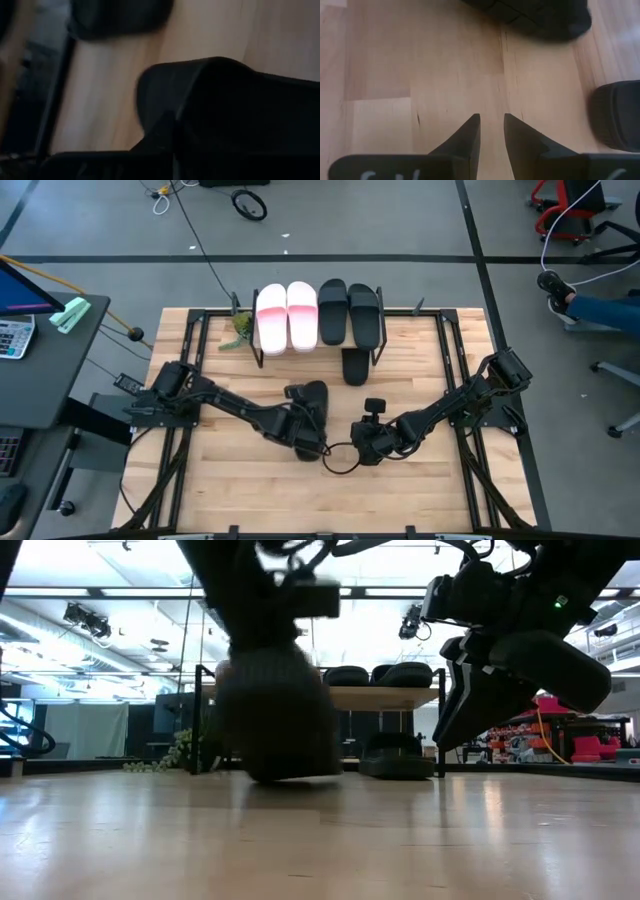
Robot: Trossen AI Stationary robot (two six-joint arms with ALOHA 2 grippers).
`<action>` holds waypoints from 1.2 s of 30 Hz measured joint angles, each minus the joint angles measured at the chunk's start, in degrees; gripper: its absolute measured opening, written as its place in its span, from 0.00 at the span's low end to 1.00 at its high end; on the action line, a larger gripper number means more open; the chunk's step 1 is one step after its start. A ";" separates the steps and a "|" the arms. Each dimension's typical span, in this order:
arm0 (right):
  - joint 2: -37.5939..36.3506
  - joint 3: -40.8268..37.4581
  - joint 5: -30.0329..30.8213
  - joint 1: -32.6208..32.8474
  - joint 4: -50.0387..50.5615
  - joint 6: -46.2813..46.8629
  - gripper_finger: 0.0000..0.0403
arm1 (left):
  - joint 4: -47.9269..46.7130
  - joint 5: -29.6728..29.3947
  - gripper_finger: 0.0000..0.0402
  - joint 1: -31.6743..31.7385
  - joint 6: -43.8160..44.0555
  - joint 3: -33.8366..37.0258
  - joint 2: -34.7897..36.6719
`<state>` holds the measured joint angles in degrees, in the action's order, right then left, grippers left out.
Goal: Pick and place slides into the shelf
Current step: Put the black slide under the shelf
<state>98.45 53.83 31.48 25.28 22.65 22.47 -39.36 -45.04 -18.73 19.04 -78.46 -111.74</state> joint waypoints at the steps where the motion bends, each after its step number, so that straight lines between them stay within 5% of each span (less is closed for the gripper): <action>1: 0.00 0.01 -0.01 0.03 0.01 0.45 0.23 | 1.19 -1.71 0.05 -0.13 -1.11 -0.16 0.00; 5: 0.00 0.00 0.02 1.69 1.10 5.60 0.23 | 5.28 -8.70 0.08 1.06 -7.35 -0.52 0.00; 15: 0.00 0.00 0.10 12.99 4.55 17.78 0.23 | 11.28 -8.26 0.06 13.55 -9.94 -0.50 0.00; 25: 0.02 0.00 10.39 19.50 5.23 17.57 0.23 | 19.73 -5.13 0.04 18.83 -18.36 0.23 -4.43; 36: 0.02 -0.03 10.75 19.51 6.65 17.78 0.23 | 30.00 -10.50 0.06 19.33 -27.25 0.20 -10.36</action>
<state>98.48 53.80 42.24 44.79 29.30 40.25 -9.37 -55.55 0.60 -8.21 -78.26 -122.10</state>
